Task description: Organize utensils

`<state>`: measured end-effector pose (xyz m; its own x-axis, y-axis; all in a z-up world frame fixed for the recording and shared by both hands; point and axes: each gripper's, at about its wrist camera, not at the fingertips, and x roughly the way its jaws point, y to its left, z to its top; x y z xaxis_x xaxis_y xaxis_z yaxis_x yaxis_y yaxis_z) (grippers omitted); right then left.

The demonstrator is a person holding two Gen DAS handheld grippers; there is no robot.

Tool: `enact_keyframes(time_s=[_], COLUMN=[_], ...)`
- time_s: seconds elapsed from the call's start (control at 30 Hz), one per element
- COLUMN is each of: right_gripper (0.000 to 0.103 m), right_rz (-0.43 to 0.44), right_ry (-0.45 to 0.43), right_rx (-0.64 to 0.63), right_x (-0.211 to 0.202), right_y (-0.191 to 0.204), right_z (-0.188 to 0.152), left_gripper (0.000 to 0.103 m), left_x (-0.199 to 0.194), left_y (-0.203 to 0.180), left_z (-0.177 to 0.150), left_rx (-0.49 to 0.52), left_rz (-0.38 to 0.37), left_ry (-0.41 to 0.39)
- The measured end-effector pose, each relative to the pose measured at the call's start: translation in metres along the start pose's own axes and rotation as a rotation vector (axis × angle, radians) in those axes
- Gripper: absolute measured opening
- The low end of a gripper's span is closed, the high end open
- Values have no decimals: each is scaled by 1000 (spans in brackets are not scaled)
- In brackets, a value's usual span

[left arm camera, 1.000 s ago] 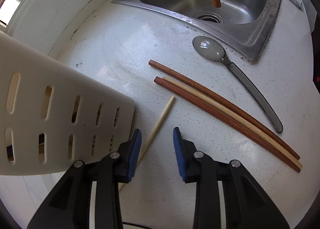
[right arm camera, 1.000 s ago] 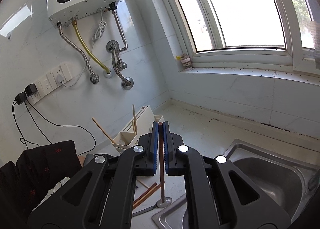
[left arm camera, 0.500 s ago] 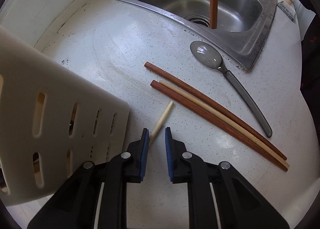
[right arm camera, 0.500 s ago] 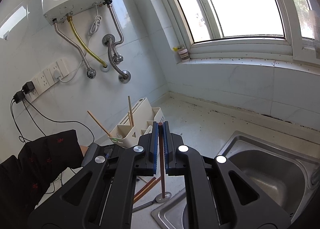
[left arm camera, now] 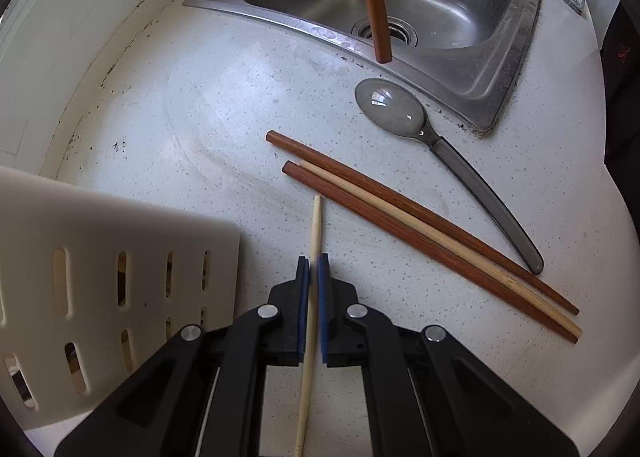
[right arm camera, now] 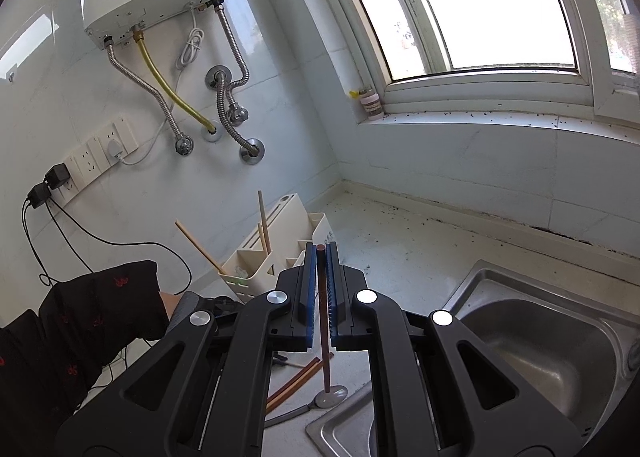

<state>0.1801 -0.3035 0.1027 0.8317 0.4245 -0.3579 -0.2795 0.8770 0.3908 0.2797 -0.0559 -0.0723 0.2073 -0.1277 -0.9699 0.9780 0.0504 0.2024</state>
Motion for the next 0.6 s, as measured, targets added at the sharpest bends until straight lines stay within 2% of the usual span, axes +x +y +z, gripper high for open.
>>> enact_keyframes(time_s=[0.17, 0.33, 0.43, 0.53, 0.6], right_gripper=[5, 5, 5, 5, 5], right_rz=[10, 30, 44, 61, 75], right_ry=[-6, -16, -26, -32, -35], right_rx=[1, -11, -26, -40, -53], right_x=[-1, -5, -6, -6, -6], right_y=[1, 5, 12, 18, 24], right_z=[2, 6, 10, 14, 18], left_gripper=[4, 4, 4, 4, 4], left_x=[-4, -35, -60, -93, -112], left_y=[-19, -30, -33, -32, -35], left_z=[-1, -12, -16, -22, -24], left_rx=[-7, -70, -141, -261, -304], left_rz=[40, 100, 131, 142, 156], left_ry=[3, -58, -128, -261, -336])
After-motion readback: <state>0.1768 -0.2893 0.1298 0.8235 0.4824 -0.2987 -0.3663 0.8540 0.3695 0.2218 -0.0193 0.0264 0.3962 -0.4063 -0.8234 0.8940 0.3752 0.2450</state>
